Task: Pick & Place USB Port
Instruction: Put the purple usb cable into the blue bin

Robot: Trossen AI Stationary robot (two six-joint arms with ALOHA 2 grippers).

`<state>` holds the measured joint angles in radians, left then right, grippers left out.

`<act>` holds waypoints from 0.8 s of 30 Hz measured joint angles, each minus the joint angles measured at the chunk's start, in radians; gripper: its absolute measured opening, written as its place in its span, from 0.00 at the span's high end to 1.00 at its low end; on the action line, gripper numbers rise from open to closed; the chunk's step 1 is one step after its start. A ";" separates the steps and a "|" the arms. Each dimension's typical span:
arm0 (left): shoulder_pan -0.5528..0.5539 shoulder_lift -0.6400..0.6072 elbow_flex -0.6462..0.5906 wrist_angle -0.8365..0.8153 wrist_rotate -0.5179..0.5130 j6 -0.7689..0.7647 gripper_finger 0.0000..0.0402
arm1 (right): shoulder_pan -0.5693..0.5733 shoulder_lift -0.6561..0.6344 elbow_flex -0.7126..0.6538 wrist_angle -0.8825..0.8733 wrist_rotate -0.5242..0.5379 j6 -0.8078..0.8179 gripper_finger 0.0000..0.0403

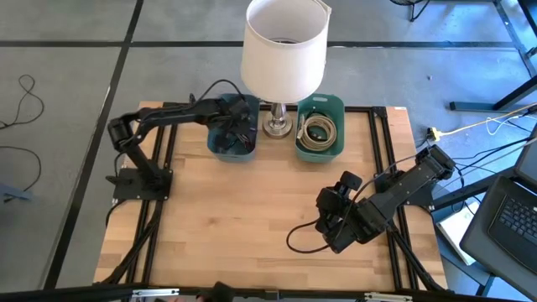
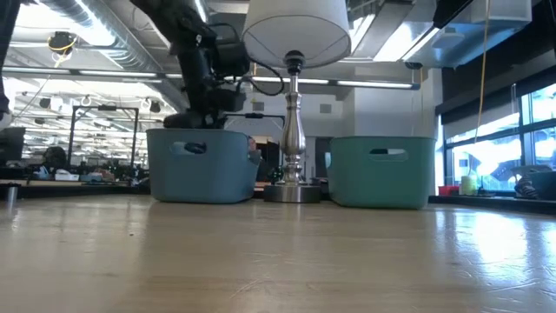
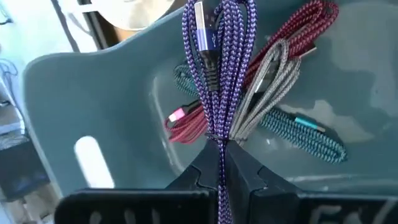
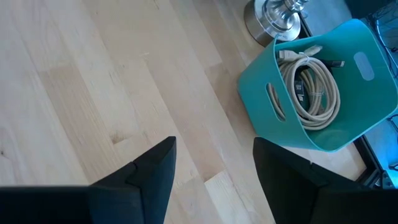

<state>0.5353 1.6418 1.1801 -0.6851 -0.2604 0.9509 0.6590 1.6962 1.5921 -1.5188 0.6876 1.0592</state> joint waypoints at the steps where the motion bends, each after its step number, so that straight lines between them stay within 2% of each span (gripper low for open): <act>1: 0.002 0.008 0.000 0.003 0.005 -0.007 0.99 | 0.001 0.000 0.000 0.000 0.000 0.000 0.46; 9: 0.045 0.064 0.000 -0.017 0.017 -0.074 0.99 | 0.032 0.000 0.000 0.000 0.000 0.011 0.46; 16: 0.062 0.066 0.000 -0.025 0.037 -0.124 0.99 | 0.053 0.000 0.000 0.003 0.000 0.014 0.46; 20: 0.063 0.066 0.000 -0.026 0.053 -0.145 0.94 | 0.053 0.000 0.000 0.004 0.000 0.014 0.46; 24: 0.062 0.066 0.000 -0.026 0.020 -0.145 0.86 | 0.053 0.000 0.000 0.004 0.000 0.014 0.46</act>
<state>0.5976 1.7077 1.1801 -0.7113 -0.2404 0.8059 0.7120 1.6962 1.5921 -1.5146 0.6880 1.0737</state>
